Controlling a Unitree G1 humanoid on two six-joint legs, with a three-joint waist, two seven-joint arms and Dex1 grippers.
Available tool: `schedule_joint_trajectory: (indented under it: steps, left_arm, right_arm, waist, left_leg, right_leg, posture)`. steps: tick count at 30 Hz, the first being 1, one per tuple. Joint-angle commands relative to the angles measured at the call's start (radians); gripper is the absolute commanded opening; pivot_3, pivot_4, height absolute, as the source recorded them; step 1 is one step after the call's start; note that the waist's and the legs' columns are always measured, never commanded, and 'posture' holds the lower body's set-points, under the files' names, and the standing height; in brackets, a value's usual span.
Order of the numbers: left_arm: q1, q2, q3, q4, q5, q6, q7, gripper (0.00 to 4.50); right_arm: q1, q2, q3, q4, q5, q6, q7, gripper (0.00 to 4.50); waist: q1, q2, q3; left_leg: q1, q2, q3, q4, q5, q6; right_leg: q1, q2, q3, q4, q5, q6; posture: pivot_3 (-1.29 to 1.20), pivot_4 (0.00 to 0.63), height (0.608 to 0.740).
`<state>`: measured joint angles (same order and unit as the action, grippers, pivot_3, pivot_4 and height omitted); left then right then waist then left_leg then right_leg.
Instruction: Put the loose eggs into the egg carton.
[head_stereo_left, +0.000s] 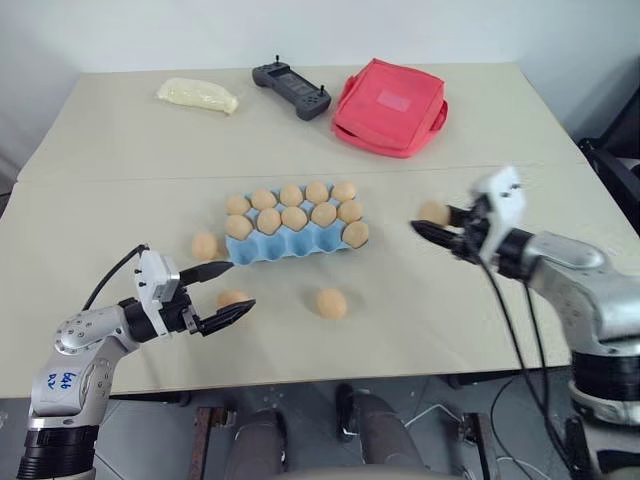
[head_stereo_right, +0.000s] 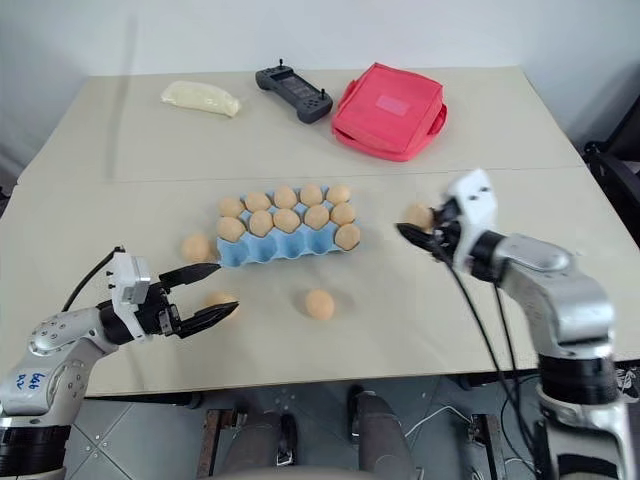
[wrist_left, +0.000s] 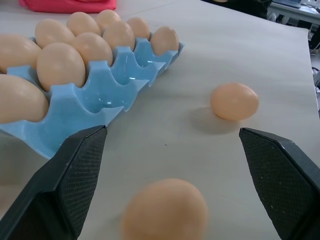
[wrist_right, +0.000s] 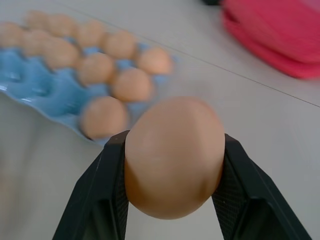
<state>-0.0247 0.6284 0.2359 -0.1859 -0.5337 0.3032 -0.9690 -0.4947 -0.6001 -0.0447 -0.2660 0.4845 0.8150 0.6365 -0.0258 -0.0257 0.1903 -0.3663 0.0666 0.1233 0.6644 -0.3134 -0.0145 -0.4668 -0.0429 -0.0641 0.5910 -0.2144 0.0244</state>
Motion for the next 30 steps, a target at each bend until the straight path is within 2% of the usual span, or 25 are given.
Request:
schedule_joint_trajectory:
  steps: [1, 6, 10, 18, 24, 26, 30]
  left_arm:
    - [0.009, 0.003, 0.034, -0.027, -0.019, -0.021, 0.006, 4.50]
    - [0.023, 0.001, 0.044, -0.033, -0.020, -0.029, 0.017, 4.50]
    - [0.035, -0.004, 0.055, -0.044, -0.021, -0.034, 0.027, 4.50]
    - [0.065, -0.010, 0.065, -0.062, -0.025, -0.046, 0.046, 4.50]
    - [0.058, -0.010, 0.061, -0.053, -0.022, -0.052, 0.048, 4.50]
    - [0.052, -0.010, 0.057, -0.048, -0.020, -0.053, 0.048, 4.50]
    - [0.041, -0.012, 0.048, -0.041, -0.017, -0.054, 0.046, 4.50]
  right_arm:
    - [-0.076, 0.052, 0.092, 0.003, -0.025, -0.013, 0.000, 1.79]
    - [-0.155, 0.148, 0.197, 0.100, -0.076, -0.078, 0.019, 1.79]
    - [-0.199, 0.208, 0.237, 0.180, -0.117, -0.127, 0.028, 1.79]
    - [-0.244, 0.292, 0.272, 0.297, -0.178, -0.198, 0.035, 1.79]
    - [-0.257, 0.323, 0.270, 0.306, -0.195, -0.201, 0.037, 3.90]
    - [-0.258, 0.325, 0.266, 0.296, -0.196, -0.199, 0.036, 4.48]
    - [-0.249, 0.306, 0.252, 0.252, -0.188, -0.188, 0.048, 4.48]
  waist:
    - [-0.001, 0.000, 0.000]
    - [-0.002, -0.001, -0.001]
    - [-0.002, -0.001, -0.001]
    - [-0.005, -0.002, -0.001]
    - [-0.006, -0.002, -0.001]
    - [-0.006, -0.002, -0.001]
    - [-0.006, -0.002, -0.001]
  left_leg:
    - [-0.001, 0.000, 0.000, 0.000, 0.000, 0.000]
    - [-0.003, -0.001, 0.001, 0.000, 0.000, 0.000]
    - [-0.006, -0.002, 0.004, 0.000, 0.000, 0.000]
    - [-0.003, -0.002, 0.006, 0.001, 0.000, -0.001]
    - [-0.003, -0.001, 0.007, 0.001, 0.000, -0.001]
    - [-0.003, -0.001, 0.007, 0.001, 0.000, -0.001]
    - [-0.003, -0.001, 0.007, 0.001, 0.000, -0.001]
  right_leg:
    - [-0.001, 0.000, 0.000, 0.001, 0.000, 0.000]
    - [-0.005, -0.001, 0.000, 0.004, 0.001, 0.001]
    - [-0.011, -0.002, 0.001, 0.009, 0.001, 0.001]
    - [-0.012, -0.002, 0.003, 0.013, 0.000, 0.000]
    - [-0.013, -0.002, 0.005, 0.015, 0.000, -0.001]
    - [-0.013, -0.002, 0.005, 0.015, 0.000, -0.001]
    - [-0.013, -0.002, 0.005, 0.015, 0.000, -0.001]
  posture:
    - [0.00, 0.150, 0.740]
    - [0.00, 0.150, 0.740]
    - [0.00, 0.150, 0.740]
    - [0.00, 0.150, 0.740]
    - [0.00, 0.150, 0.740]
    - [0.00, 0.150, 0.740]
    - [0.00, 0.150, 0.740]
